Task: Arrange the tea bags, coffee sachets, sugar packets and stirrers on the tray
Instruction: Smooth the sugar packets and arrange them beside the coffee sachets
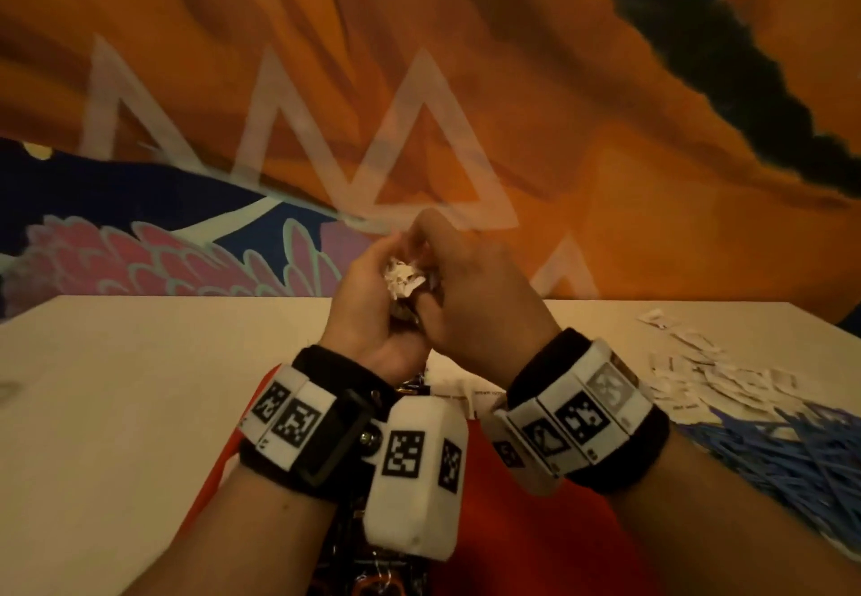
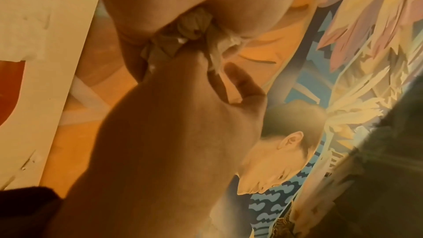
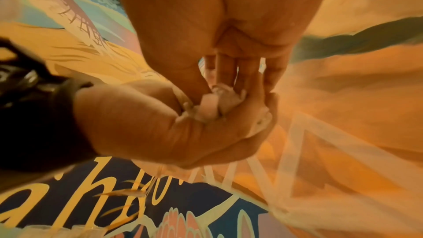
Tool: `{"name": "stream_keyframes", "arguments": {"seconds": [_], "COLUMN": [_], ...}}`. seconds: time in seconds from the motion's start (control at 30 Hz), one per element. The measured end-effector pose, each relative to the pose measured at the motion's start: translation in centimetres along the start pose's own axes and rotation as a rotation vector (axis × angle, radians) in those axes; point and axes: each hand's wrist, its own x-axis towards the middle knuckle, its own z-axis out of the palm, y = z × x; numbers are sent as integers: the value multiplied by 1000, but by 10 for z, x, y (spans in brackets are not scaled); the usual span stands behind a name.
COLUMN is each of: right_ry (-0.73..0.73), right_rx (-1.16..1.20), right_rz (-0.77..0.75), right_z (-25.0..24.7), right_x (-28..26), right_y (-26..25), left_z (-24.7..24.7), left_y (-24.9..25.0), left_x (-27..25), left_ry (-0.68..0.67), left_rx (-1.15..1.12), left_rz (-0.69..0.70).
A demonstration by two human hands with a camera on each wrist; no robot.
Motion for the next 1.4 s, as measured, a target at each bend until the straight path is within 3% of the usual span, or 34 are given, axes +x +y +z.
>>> {"name": "stream_keyframes", "arguments": {"seconds": [0.13,0.3,0.43,0.67,0.77,0.97,1.03,1.17,1.3,1.4], "right_ry": [146,177,226,315,272,288,311,329,318,345], "right_rx": [-49,169,138,82,59,87,146,418,845,1064], "right_rz": [-93,-57,-53,-105,-149,-130,-113,41,316,417], "right_z": [8,-4,-5,-5,-4,4,5,-1,-13,-18], "right_x": [-9,-17,-18,-22,-25,-27,-27,-24,-18,-14], "right_y": [6,14,17,14,13,11,9,6,10,16], "left_z": [-1,1,3,8,10,13,13,8,6,9], "left_y": [-1,3,8,8,4,-7,-9,-5,5,8], "left_x": [4,7,3,-5,-6,-9,-10,-10,-10,-15], "left_ry": [66,113,128,57,41,139,109,71,114,77], "left_rx": [19,-33,4,114,166,293,270,285,462,725], "left_rz": [52,216,299,270,250,249,251,262,345,431]}}
